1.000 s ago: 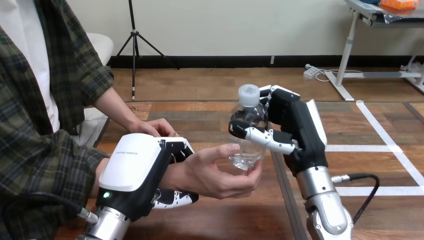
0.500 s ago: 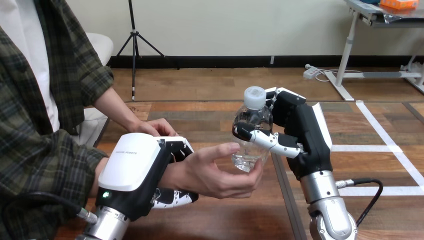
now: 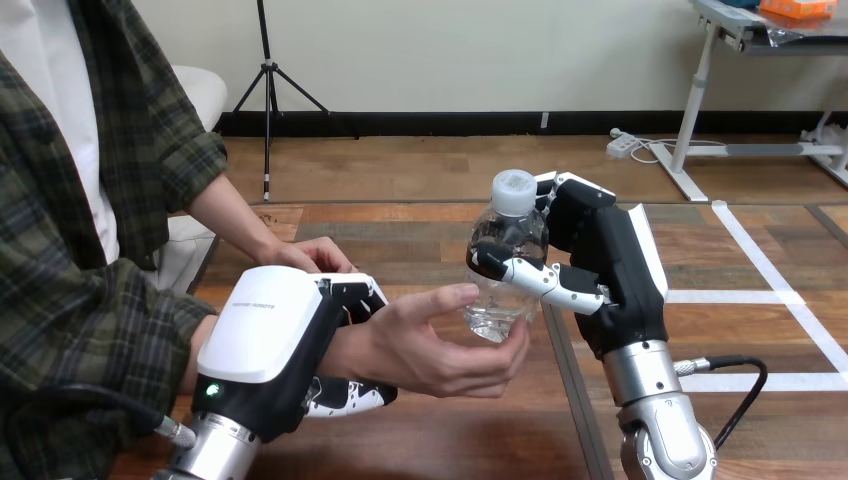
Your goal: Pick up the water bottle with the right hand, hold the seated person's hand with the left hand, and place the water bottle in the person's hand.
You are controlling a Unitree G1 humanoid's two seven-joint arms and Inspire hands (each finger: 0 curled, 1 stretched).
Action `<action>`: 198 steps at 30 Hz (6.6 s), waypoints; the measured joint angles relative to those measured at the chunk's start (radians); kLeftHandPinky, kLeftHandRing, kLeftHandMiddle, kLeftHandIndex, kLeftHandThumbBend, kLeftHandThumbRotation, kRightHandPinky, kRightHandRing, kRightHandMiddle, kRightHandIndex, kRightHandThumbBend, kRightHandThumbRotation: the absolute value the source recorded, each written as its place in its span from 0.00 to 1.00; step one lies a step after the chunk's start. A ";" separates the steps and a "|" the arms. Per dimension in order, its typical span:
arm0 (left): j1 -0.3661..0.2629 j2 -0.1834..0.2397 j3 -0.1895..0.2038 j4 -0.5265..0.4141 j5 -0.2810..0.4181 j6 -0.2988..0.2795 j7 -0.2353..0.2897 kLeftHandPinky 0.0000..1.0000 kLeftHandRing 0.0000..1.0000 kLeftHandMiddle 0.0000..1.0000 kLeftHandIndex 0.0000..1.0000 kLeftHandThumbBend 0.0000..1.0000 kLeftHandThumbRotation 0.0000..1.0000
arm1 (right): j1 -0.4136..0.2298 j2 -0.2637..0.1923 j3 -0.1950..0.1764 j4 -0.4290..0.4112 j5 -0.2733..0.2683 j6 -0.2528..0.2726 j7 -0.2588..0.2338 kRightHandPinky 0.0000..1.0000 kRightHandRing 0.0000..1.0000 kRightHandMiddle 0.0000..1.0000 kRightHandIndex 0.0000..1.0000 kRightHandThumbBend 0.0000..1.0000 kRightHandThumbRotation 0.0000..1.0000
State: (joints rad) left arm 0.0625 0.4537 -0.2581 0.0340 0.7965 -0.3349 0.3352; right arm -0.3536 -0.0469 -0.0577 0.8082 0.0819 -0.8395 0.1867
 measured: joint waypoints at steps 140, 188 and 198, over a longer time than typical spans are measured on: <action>-0.019 -0.069 -0.007 0.008 0.149 0.143 0.003 0.34 0.35 0.37 0.36 0.91 0.00 | 0.035 0.006 0.004 -0.079 -0.009 0.046 -0.008 0.36 0.39 0.44 0.49 0.60 0.00; -0.019 -0.069 -0.007 0.018 0.113 0.124 0.024 0.34 0.35 0.38 0.37 0.91 0.00 | 0.159 0.049 0.043 -0.232 0.101 0.045 0.136 0.30 0.35 0.42 0.46 0.61 0.00; -0.019 -0.069 -0.009 0.025 0.114 0.120 0.031 0.34 0.35 0.38 0.36 0.92 0.00 | 0.202 0.051 0.052 -0.270 0.117 0.046 0.165 0.31 0.36 0.43 0.47 0.60 0.00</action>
State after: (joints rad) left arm 0.0434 0.3849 -0.2670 0.0589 0.9108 -0.2151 0.3660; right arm -0.1511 0.0038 -0.0058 0.5386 0.1991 -0.7937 0.3514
